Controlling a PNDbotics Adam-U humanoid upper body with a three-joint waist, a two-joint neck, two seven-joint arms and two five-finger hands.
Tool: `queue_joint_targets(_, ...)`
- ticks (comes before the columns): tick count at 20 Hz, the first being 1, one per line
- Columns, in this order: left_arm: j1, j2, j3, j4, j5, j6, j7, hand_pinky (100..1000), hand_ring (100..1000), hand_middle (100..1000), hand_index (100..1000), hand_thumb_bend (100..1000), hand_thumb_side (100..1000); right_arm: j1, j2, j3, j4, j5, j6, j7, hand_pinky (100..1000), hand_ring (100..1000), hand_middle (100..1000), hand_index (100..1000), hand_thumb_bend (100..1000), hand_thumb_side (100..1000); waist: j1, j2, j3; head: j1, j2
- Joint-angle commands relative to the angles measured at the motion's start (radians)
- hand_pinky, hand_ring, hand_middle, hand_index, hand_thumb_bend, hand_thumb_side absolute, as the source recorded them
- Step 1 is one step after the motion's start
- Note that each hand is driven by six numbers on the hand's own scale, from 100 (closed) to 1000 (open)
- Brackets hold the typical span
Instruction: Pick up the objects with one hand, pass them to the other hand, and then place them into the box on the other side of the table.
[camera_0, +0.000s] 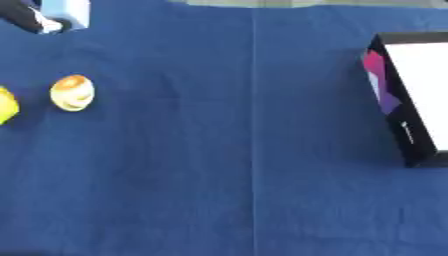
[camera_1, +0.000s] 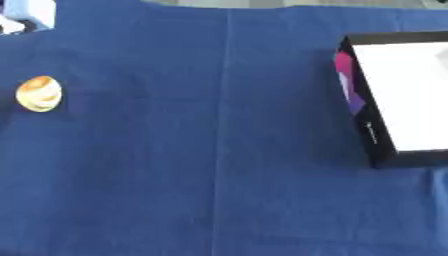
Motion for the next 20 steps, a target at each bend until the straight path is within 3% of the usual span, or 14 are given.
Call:
queue_joint_targets(1, -0.003, -0.004, -0.007, -0.050, 0.032, 0.000, 0.032, 731, 505, 399, 553, 279, 100, -0.046, -0.097, 0.030, 0.019, -0.050, -0.024, 0.019, 892, 1000, 1000, 1000, 100, 470, -0.011, -0.051, 0.002, -0.014, 0.008)
queue_joint_targets(12, 0.073, -0.115, -0.034, -0.154, 0.110, 0.005, 0.123, 727, 485, 384, 551, 185, 100, -0.213, -0.188, 0.138, 0.134, -0.121, -0.069, 0.121, 890, 1000, 1000, 1000, 100, 470, -0.020, -0.063, 0.023, -0.043, 0.017)
queue_joint_targets(20, 0.116, -0.200, -0.046, -0.190, 0.173, 0.004, 0.169, 728, 471, 373, 550, 100, 100, -0.305, -0.206, 0.216, 0.193, -0.114, -0.093, 0.186, 888, 1000, 1000, 1000, 100, 470, -0.033, -0.073, 0.046, -0.058, 0.032)
